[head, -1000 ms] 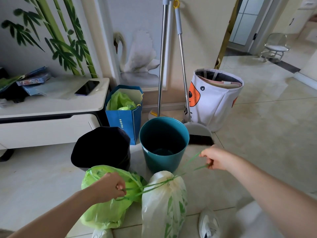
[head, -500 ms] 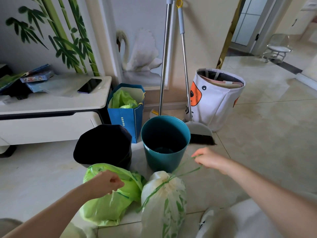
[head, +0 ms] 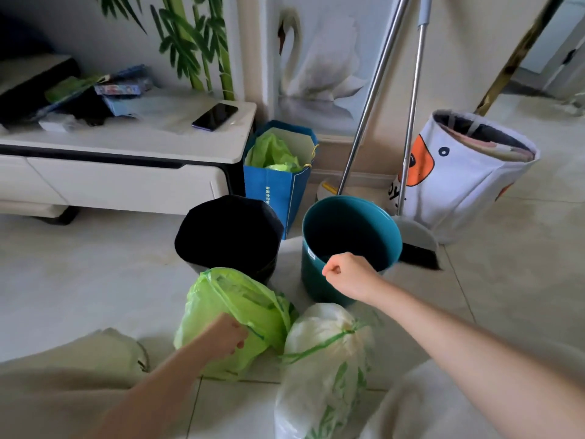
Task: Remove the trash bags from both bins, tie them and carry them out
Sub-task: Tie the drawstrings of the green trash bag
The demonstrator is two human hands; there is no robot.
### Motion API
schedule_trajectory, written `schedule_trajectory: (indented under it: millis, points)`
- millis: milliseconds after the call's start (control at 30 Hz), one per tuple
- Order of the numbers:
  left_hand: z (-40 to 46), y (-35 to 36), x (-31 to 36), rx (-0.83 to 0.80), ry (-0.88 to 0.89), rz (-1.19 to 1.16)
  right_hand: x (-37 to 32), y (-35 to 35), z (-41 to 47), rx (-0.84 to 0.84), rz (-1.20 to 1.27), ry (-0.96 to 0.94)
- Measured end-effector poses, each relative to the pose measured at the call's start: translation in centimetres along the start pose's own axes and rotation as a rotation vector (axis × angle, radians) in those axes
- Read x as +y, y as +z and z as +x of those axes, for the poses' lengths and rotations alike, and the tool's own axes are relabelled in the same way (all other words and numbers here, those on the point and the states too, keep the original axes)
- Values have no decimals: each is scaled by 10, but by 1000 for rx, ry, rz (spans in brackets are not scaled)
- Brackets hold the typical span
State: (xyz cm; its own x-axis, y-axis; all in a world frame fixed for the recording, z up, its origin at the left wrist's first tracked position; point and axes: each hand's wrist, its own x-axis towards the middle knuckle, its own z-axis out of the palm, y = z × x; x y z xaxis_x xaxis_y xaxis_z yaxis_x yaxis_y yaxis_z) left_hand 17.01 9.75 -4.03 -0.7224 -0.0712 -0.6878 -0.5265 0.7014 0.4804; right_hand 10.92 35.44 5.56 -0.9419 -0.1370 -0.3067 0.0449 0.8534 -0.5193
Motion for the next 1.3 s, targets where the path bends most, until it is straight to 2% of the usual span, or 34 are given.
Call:
schedule_trajectory:
  millis: [100, 200, 367, 533, 633, 833, 933, 1033, 1300]
  points:
    - [11, 7, -20, 67, -147, -169, -10, 28, 21, -156, -72, 5]
    - [23, 11, -27, 92, -218, -323, -18, 55, 44, -284, -122, 8]
    - [43, 23, -20, 39, -243, -426, -20, 95, 71, -465, -219, 48]
    - [56, 44, -3, 57, -260, -532, -15, 116, 73, -537, -280, 47]
    - [62, 50, -2, 80, -278, -672, -13, 126, 78, -510, -239, 36]
    - [61, 40, -3, 52, -277, -729, -14, 134, 83, -401, -165, 72]
    - [54, 26, -1, 95, -233, -806, -24, 125, 81, -363, -73, 73]
    - [39, 5, -1, 132, -185, -843, -36, 109, 75, -299, 2, 19]
    - [-21, -61, 1, 239, -75, -817, -73, 49, 36, -152, -10, -160]
